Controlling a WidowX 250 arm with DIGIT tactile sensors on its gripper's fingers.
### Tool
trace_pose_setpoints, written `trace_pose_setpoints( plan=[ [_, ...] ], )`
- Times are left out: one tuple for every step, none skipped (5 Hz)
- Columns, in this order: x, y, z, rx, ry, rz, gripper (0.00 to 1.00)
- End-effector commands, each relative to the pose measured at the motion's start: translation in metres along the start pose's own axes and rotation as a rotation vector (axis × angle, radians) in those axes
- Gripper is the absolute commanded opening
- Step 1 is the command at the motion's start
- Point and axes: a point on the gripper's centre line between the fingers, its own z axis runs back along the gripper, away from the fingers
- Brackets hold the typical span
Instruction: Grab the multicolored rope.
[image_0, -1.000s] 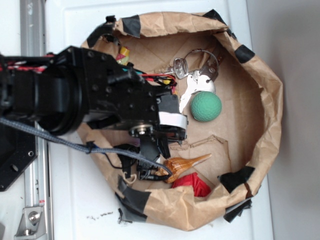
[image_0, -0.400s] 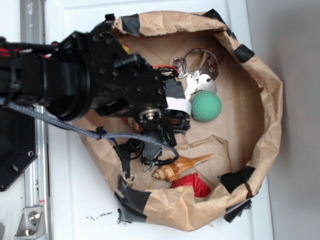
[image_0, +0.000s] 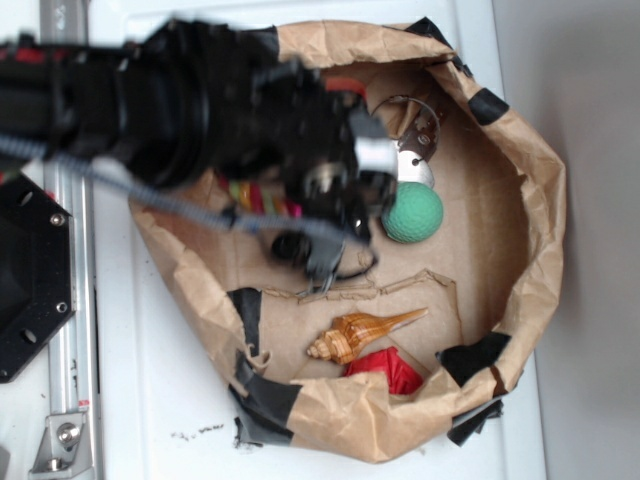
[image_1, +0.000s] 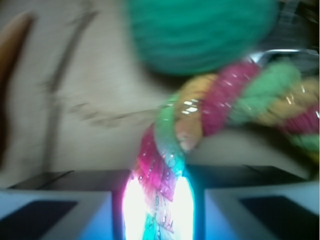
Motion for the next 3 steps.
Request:
trace_pose_setpoints(
  plan=[
    [0.023, 0.03, 0.065, -0.001, -0.122, 0.13, 0.0],
    [0.024, 0.016, 0.098, -0.057, -0.115, 0.073, 0.0],
    [0.015, -0.009, 0.115, -0.08, -0.091, -0.051, 0.0]
  ],
)
